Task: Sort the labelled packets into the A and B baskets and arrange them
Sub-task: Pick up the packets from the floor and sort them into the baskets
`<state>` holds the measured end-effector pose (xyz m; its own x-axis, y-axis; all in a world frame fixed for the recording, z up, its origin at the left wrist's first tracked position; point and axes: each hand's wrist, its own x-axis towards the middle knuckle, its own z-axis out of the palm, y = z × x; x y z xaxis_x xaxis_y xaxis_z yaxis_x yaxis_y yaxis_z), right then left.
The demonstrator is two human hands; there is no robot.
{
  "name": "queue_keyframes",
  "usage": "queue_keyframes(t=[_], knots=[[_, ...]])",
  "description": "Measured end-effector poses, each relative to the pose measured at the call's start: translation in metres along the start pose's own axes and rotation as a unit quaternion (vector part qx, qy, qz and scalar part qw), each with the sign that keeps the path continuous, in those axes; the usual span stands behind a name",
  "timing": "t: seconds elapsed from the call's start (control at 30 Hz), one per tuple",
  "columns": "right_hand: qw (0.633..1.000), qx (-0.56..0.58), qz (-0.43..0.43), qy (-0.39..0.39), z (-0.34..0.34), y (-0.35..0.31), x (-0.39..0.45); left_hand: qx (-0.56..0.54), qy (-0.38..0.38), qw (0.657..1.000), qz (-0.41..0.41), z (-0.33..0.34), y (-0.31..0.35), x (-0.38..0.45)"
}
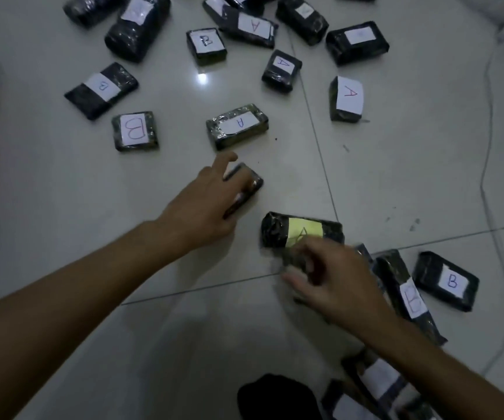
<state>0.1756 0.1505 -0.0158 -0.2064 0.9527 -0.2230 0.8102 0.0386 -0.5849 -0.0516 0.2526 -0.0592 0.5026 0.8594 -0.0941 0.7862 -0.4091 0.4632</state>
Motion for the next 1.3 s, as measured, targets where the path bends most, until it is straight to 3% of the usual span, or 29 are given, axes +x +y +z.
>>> queue_keyframes(t=[0.1, 0.23, 0.3, 0.47, 0.63, 0.87, 1.03, 1.2, 1.3], knots=[[0.985, 0.141, 0.090, 0.041, -0.014, 0.000, 0.019, -0.064, 0.006, 0.996, -0.061, -0.003, -0.007, -0.003], [0.913, 0.372, 0.166, 0.017, -0.023, -0.001, 0.033, -0.069, -0.002, 0.993, -0.092, -0.009, -0.011, -0.007], [0.901, 0.399, 0.169, 0.004, -0.026, -0.003, 0.041, -0.079, 0.003, 0.993, -0.091, -0.017, -0.011, -0.009], [0.927, 0.350, 0.138, -0.008, -0.028, -0.011, 0.080, -0.168, 0.039, 0.974, -0.150, -0.049, -0.018, -0.017], [0.936, 0.336, 0.067, -0.077, -0.011, -0.068, 0.150, -0.320, 0.117, 0.903, -0.261, -0.101, -0.048, -0.053], [0.915, 0.324, -0.056, -0.235, 0.043, -0.218, 0.190, -0.332, 0.284, 0.834, -0.337, -0.168, -0.085, -0.191], [0.900, 0.256, -0.187, -0.299, 0.099, -0.312, 0.169, -0.317, 0.399, 0.749, -0.423, -0.167, -0.087, -0.304], [0.881, 0.179, -0.326, -0.292, 0.154, -0.384, 0.137, -0.255, 0.415, 0.693, -0.531, -0.142, -0.086, -0.396], [0.868, 0.053, -0.414, -0.268, 0.178, -0.412, 0.125, -0.286, 0.394, 0.667, -0.564, -0.122, -0.079, -0.424]])
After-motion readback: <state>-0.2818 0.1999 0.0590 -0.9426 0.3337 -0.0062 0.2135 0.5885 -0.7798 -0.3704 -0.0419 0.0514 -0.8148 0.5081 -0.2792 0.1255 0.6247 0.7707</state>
